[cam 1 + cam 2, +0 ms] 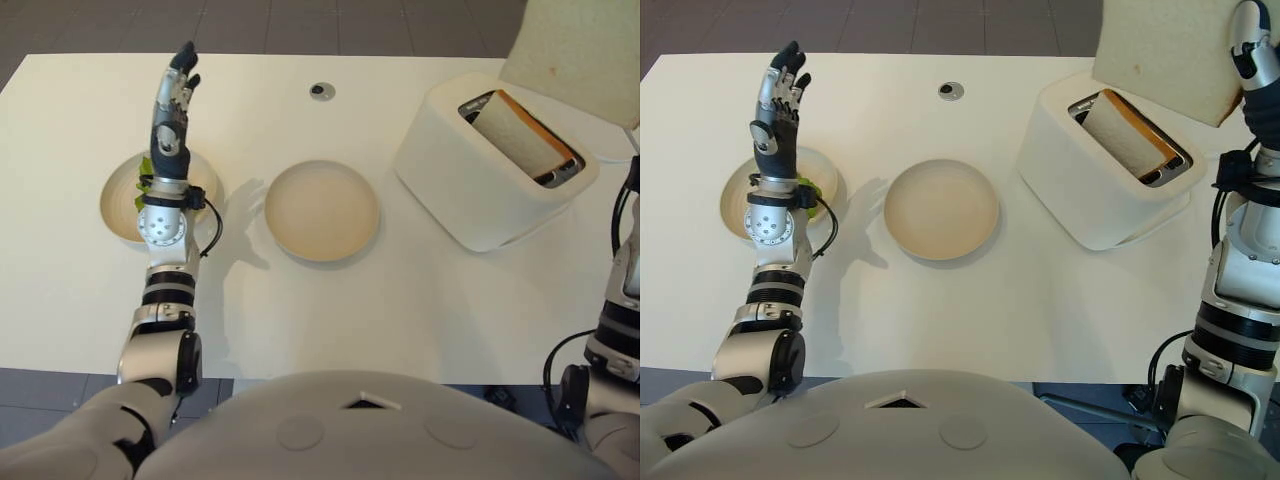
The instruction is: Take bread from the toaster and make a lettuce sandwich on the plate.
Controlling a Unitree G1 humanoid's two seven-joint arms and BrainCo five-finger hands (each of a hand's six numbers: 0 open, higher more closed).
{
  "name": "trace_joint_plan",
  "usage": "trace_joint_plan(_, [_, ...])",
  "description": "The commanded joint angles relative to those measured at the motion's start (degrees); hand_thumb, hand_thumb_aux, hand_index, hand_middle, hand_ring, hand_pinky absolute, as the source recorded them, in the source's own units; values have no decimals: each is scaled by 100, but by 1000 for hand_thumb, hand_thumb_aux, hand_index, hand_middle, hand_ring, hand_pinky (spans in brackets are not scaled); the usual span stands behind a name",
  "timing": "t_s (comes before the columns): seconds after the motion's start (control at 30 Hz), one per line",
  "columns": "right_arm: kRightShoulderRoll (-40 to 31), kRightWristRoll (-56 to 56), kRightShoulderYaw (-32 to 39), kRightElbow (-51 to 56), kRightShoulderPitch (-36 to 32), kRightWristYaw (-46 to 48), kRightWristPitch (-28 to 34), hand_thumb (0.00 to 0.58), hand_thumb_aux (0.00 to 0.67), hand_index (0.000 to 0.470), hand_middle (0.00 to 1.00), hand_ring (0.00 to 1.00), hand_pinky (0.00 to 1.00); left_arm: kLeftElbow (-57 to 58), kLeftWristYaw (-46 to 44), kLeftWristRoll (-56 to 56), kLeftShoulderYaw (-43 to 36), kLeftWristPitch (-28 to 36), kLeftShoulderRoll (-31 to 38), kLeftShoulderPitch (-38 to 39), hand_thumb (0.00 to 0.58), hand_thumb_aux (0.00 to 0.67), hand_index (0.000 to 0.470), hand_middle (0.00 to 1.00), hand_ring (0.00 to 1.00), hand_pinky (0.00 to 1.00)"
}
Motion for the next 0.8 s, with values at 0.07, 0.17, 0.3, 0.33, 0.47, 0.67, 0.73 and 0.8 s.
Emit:
trace_joint_plan(0.07, [636, -51, 1011, -157, -133, 285, 234, 580, 670, 470, 1000, 1000, 1000, 97, 1247, 1574, 292, 192, 805, 0, 0, 0, 0, 0, 0, 0])
trace_joint_plan(0.17, [1211, -543, 1848, 164, -196, 311, 298, 580, 670, 470, 1000, 1000, 1000, 340, 2083, 2671, 163, 567, 1460, 106, 0, 0, 0, 0, 0, 0])
trace_joint_plan(0.3, [1906, -1008, 2673, 956, -234, 289, 333, 580, 670, 470, 1000, 1000, 1000, 588, 2988, 4099, -387, 1418, 2291, 190, 0, 0, 0, 0, 0, 0])
trace_joint_plan(0.33, [2060, -1155, 2867, 1314, -242, 259, 223, 580, 670, 470, 1000, 1000, 1000, 728, 3055, 4326, -572, 1597, 2443, 170, 0, 0, 0, 0, 0, 0])
trace_joint_plan(0.47, [2581, -1556, 3359, 3118, -421, 74, -233, 580, 670, 470, 1000, 1000, 1000, 1426, 3007, 4917, -1362, 2143, 2848, 18, 0, 0, 0, 0, 0, 0])
trace_joint_plan(0.67, [2756, -1841, 3420, 5269, -944, -165, -664, 580, 670, 470, 1000, 1000, 1000, 1959, 2972, 5280, -2254, 2786, 2940, -129, 0, 0, 0, 0, 0, 0])
trace_joint_plan(0.73, [2735, -1999, 3502, 5708, -1033, -226, -707, 580, 670, 470, 1000, 1000, 1000, 2009, 2979, 5267, -2434, 2865, 2911, -182, 0, 0, 0, 0, 0, 0])
trace_joint_plan(0.8, [2665, -2188, 3595, 5772, -988, -287, -750, 580, 670, 470, 1000, 1000, 1000, 2037, 2983, 5263, -2596, 2933, 2924, -245, 0, 0, 0, 0, 0, 0])
